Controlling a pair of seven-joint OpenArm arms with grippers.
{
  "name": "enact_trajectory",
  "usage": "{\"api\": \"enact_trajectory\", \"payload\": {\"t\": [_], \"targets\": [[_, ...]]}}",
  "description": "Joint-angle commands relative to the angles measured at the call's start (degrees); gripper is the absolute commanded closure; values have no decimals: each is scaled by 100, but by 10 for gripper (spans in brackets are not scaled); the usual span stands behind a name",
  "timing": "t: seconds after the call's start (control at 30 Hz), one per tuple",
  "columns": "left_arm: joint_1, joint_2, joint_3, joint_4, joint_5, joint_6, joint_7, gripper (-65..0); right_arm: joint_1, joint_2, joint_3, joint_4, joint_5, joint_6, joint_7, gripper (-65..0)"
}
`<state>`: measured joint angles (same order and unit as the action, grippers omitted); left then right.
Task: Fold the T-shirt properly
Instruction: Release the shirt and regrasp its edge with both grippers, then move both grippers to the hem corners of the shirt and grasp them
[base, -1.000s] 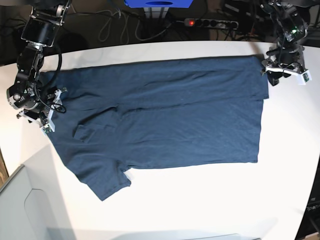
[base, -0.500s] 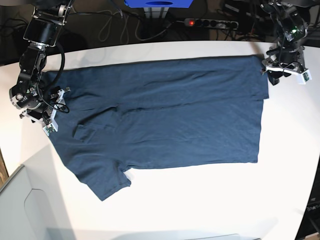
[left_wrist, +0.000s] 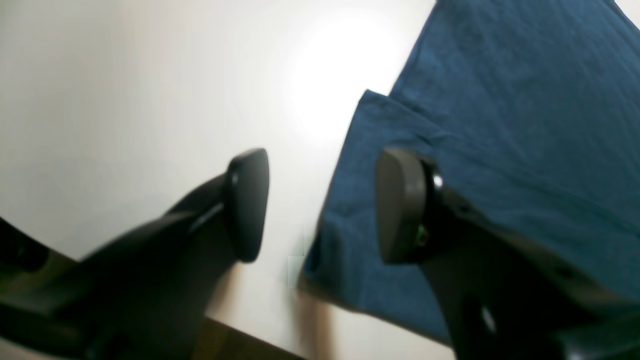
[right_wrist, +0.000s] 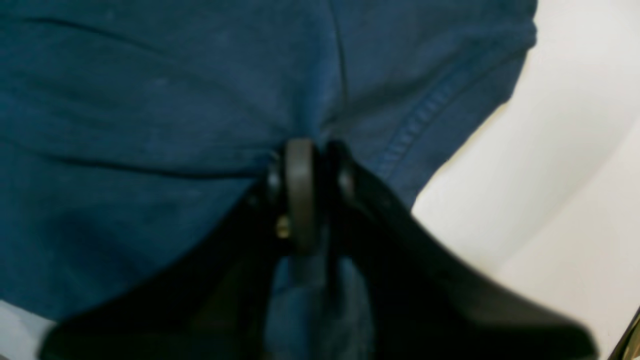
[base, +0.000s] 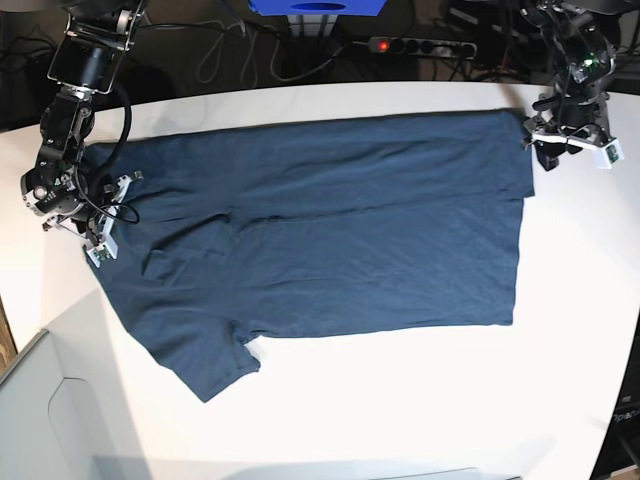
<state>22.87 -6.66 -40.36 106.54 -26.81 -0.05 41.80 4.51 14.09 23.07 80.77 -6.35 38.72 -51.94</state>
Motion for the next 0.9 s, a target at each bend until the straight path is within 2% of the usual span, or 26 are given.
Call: {"api": "enact_trajectory", "payload": {"t": [0.0, 0.23, 0.67, 0.73, 0.87], "targets": [[3, -60, -48, 84, -40, 1, -141, -327, 81, 81, 45, 217, -20, 128, 29, 0], [3, -60, -30, 84, -40, 1, -141, -327, -289, 81, 45, 1114, -29, 128, 21, -5], [-6, -60, -30, 84, -75, 1, -141, -327, -359, 117, 36, 965, -38, 128, 21, -14], [-6, -60, -48, 93, -75, 1, -141, -327, -350, 125, 36, 956, -38, 128, 21, -47], [-120, -69, -39, 137, -75, 1, -141, -327, -350, 187, 45, 1000, -38, 128, 21, -195]]}}
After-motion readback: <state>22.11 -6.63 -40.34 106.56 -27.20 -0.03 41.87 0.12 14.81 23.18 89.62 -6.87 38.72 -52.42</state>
